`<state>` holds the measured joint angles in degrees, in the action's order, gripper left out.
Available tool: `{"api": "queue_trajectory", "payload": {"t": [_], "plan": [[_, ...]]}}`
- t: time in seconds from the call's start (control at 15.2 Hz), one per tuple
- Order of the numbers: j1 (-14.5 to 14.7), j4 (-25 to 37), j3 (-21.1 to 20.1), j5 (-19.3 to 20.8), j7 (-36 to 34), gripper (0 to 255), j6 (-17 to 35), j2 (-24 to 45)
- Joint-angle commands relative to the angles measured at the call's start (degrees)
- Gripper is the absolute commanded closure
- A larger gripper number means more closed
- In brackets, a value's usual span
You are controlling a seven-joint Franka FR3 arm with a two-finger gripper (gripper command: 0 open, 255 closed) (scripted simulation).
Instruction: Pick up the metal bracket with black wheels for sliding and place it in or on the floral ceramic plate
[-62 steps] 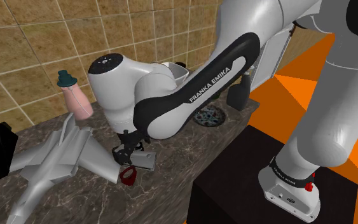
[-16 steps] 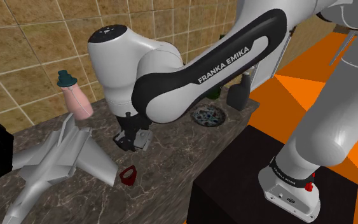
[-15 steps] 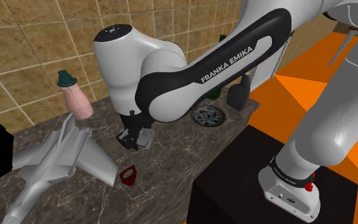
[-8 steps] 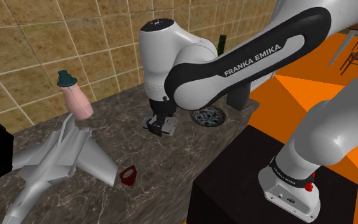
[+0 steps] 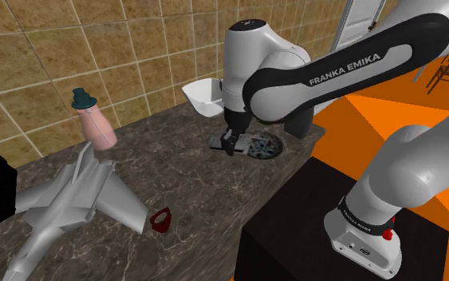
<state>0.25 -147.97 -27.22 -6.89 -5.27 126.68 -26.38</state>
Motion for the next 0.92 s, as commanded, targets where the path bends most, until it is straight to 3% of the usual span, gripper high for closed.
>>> {"api": "queue_trajectory", "payload": {"t": [0.0, 0.59, 0.86], "plan": [[-0.4, -2.3, 2.6, 0.0, 3.4, 255, 0.1, -2.3], [-5.3, -10.5, 14.9, 3.7, 18.0, 255, -0.1, -10.7], [-5.3, -12.5, 14.4, 3.7, 17.7, 255, 3.8, -8.8]]}}
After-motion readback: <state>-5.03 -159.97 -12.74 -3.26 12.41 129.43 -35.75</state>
